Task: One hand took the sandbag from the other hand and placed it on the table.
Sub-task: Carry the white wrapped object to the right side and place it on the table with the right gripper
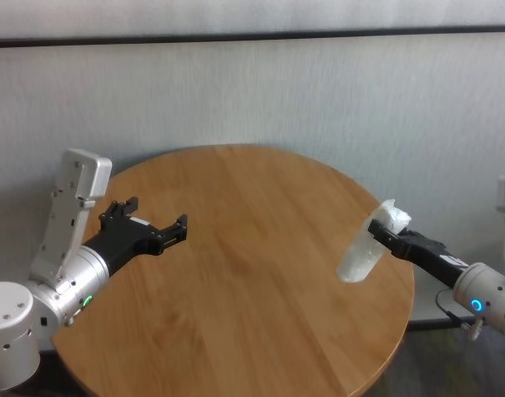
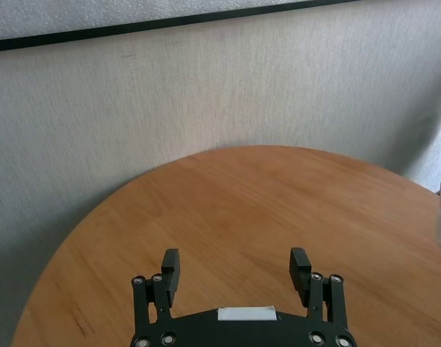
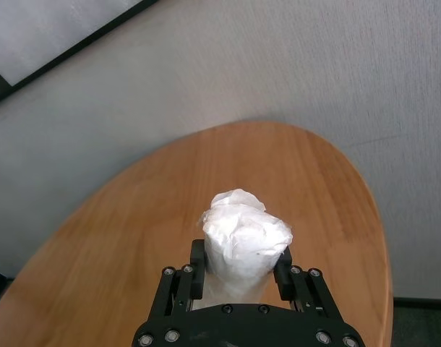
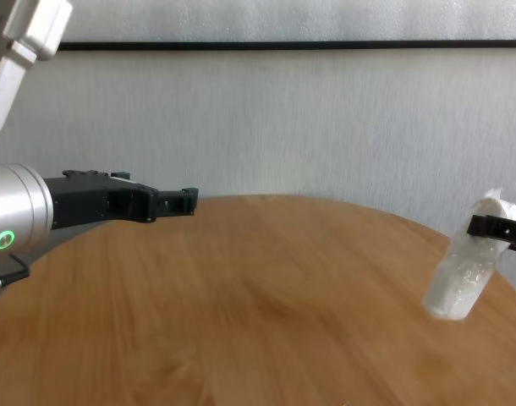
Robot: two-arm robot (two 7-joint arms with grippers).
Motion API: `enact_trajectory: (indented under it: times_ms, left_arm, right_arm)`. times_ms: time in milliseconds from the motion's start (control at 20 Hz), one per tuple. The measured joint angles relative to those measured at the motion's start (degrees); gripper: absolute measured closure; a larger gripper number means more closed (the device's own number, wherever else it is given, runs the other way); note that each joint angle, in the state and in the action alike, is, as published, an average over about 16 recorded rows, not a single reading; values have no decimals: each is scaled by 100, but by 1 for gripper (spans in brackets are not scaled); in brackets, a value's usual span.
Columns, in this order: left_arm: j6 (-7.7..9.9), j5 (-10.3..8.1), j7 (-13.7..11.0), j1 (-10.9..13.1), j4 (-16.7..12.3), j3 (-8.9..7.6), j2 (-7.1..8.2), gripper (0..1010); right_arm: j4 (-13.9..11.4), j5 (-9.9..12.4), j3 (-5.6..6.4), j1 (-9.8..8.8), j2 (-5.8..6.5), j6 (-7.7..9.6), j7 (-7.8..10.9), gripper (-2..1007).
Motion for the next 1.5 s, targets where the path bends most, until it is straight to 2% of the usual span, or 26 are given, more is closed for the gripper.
enact_trajectory:
  times_ms: [800,1500]
  left_arm:
    - [0,0,0,0,0,0,0,8]
    - [0,0,0,0,0,0,0,8]
  right_arm:
    - [210,-337,5,160,-95,214,27,461]
    - [281,-613,-67,250,-112,312,122,455]
